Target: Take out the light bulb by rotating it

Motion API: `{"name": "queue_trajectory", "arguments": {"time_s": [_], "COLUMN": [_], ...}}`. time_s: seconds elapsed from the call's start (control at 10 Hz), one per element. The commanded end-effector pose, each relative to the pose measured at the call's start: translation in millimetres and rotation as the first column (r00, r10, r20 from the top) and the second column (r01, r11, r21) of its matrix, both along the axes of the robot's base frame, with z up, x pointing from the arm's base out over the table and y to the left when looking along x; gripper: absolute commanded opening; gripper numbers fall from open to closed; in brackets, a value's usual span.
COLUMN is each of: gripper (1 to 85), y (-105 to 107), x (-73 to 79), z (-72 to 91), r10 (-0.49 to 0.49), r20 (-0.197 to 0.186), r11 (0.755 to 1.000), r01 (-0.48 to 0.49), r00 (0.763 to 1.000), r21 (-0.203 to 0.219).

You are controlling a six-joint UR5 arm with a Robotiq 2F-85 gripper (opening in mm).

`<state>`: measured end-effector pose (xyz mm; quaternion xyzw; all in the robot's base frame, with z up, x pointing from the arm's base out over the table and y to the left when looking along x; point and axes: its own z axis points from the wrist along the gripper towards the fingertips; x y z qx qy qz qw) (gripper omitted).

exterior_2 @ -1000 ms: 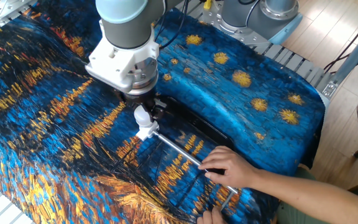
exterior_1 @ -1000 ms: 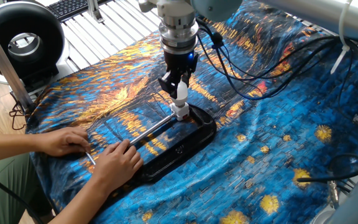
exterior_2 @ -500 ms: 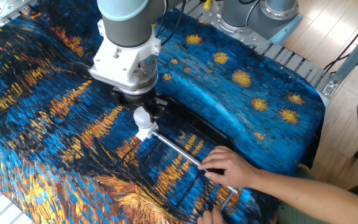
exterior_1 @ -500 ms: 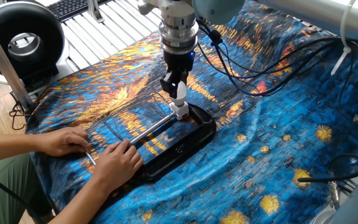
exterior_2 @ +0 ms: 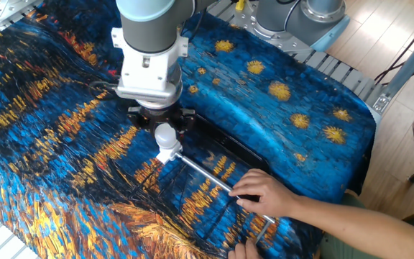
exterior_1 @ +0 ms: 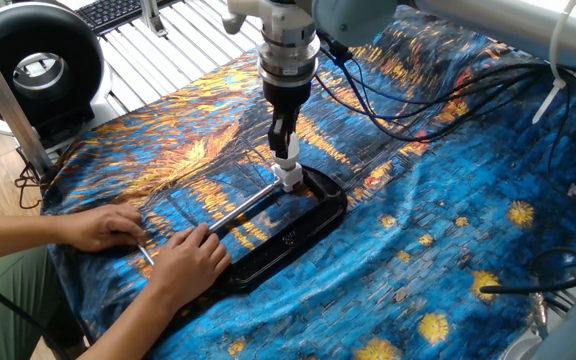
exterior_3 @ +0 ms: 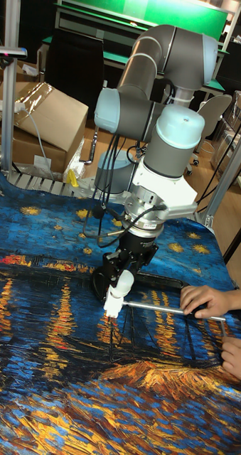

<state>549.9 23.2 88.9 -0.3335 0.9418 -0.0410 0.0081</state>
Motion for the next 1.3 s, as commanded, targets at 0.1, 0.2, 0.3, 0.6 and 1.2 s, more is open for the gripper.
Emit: {"name": "queue_trajectory", "arguments": {"time_s": [0.1,0.2,0.3,0.6,1.2], "gripper": [23.3,23.3,23.3,23.3,24.0], "y": [-2.0,-4.5,-5.3,-3.9,-2.5], "x": [-0.4,2.3,3.8,7.4,10.2], "z": [1.3,1.6,1.7,1.9,2.9], "r10": [0.188,0.245,0.284,0.369,0.436], "r20": [-0.016,-0.013,-0.012,-0.006,-0.003], "r11": [0.982,0.969,0.958,0.929,0.899], "r01": [-0.188,-0.246,-0.284,-0.369,-0.435], "r00": [0.982,0.969,0.959,0.929,0.900], "r21": [-0.011,-0.024,-0.030,-0.040,-0.053]}}
